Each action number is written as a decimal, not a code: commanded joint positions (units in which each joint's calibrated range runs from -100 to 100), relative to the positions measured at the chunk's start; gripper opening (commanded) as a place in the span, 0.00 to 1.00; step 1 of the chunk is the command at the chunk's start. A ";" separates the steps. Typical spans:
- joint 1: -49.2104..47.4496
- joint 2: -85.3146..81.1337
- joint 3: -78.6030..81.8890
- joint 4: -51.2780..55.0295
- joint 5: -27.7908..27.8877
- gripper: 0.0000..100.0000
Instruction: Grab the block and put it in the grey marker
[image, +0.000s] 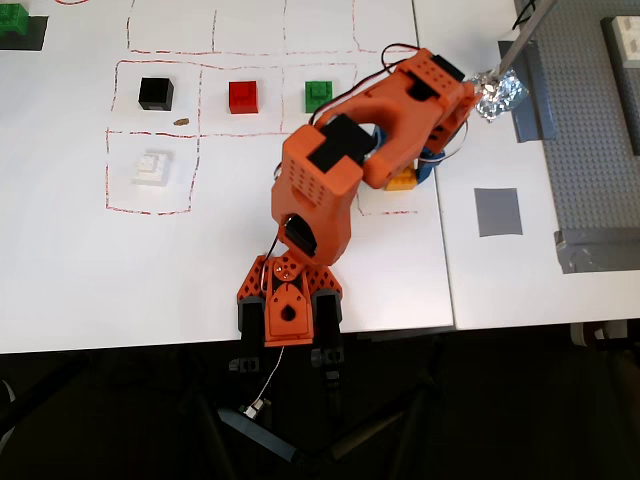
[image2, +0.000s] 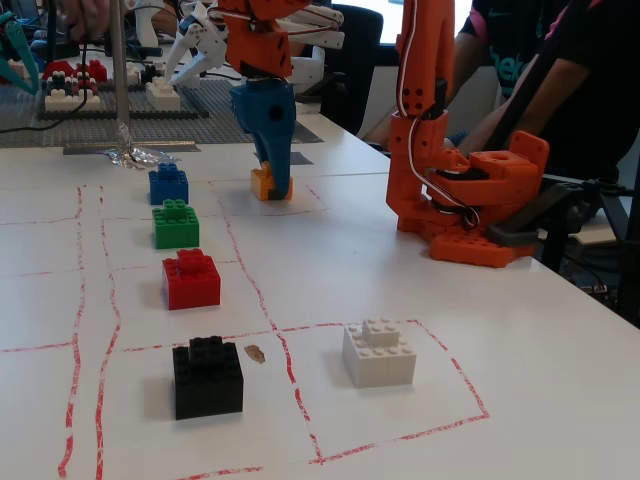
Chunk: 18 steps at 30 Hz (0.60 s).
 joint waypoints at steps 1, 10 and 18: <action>2.18 -4.12 -1.75 -0.55 1.61 0.00; 1.21 -17.05 -1.03 5.74 11.62 0.00; 0.42 -29.29 -4.65 13.09 31.16 0.00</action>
